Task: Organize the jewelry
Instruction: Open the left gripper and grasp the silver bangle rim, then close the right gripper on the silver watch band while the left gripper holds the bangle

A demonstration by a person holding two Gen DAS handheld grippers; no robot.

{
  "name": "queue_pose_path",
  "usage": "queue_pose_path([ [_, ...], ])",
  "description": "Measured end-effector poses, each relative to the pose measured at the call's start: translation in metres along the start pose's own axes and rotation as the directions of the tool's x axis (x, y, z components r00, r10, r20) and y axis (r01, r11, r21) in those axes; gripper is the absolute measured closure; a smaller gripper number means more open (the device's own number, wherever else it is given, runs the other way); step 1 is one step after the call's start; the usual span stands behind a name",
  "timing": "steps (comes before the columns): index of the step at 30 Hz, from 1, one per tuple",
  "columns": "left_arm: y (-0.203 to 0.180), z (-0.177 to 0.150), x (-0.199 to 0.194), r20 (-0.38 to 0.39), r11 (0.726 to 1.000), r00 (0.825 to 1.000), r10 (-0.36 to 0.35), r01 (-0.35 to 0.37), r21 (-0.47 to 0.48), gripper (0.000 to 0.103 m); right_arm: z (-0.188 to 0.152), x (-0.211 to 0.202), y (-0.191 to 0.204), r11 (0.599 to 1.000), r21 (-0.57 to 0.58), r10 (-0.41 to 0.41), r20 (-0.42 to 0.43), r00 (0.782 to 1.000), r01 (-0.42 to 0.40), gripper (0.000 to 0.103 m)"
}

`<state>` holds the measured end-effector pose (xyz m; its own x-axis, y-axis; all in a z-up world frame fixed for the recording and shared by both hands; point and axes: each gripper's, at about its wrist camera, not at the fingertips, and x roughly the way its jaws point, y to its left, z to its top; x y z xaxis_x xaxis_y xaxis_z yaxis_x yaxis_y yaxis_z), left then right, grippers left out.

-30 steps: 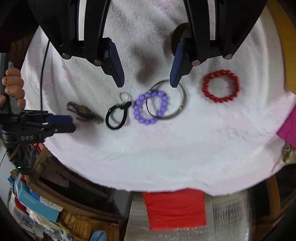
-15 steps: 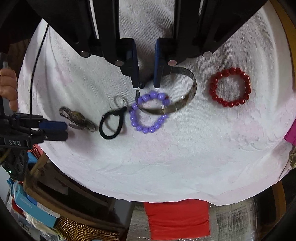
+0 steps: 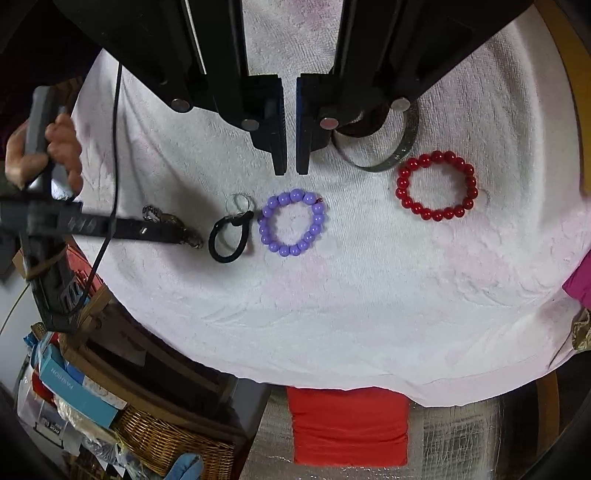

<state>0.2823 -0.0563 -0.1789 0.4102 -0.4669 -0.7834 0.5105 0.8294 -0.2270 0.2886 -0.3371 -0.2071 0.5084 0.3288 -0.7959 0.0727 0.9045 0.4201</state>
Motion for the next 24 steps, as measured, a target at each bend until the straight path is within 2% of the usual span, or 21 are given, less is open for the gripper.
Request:
queue_pose_path([
  [1,0.001,0.000,-0.001,-0.001,1.000,1.000,0.002,-0.002,0.001,0.098,-0.002,0.001,0.006,0.998,-0.044,-0.036,0.009,0.999,0.037,0.058],
  [2,0.002,-0.001,-0.002,-0.002,1.000,1.000,0.004,-0.004,-0.002,0.098,-0.005,0.003,0.013,0.991,-0.101,-0.091,0.021,0.996,0.092,0.072],
  [3,0.005,-0.001,-0.003,-0.001,1.000,1.000,0.003,-0.003,-0.008,0.098,-0.010,0.006,0.023,0.970,-0.181,-0.160,0.039,0.986,0.165,0.074],
  [6,0.015,0.002,-0.015,0.018,1.000,1.000,0.002,-0.001,-0.027,0.098,-0.018,0.006,0.036,0.932,-0.268,-0.230,0.076,0.970,0.242,0.076],
  [9,0.035,0.008,-0.034,0.076,0.996,0.997,-0.019,0.026,-0.086,0.098,-0.016,0.000,0.032,0.943,-0.236,-0.221,0.078,0.972,0.233,0.077],
  [12,0.059,0.006,-0.053,0.117,0.989,0.993,-0.007,0.024,-0.145,0.098,-0.012,-0.011,0.022,0.958,-0.186,-0.204,0.088,0.975,0.218,0.077],
  [13,0.067,0.004,-0.056,0.118,0.985,0.993,-0.005,0.025,-0.170,0.098,-0.010,-0.014,0.015,0.966,-0.158,-0.194,0.087,0.977,0.206,0.089],
  [16,0.076,-0.002,-0.055,0.081,0.980,0.997,0.006,0.011,-0.200,0.098,-0.005,-0.021,0.003,0.984,-0.099,-0.138,0.082,0.987,0.146,0.089],
  [20,0.074,-0.013,-0.051,0.026,0.983,1.000,-0.017,0.021,-0.184,0.098,-0.006,-0.021,-0.005,0.986,-0.090,-0.136,0.060,0.989,0.141,0.089],
  [24,0.073,-0.016,-0.038,-0.012,0.974,0.998,-0.060,0.055,-0.219,0.095,-0.010,-0.022,0.002,0.985,-0.099,-0.139,0.056,0.989,0.144,0.089],
])
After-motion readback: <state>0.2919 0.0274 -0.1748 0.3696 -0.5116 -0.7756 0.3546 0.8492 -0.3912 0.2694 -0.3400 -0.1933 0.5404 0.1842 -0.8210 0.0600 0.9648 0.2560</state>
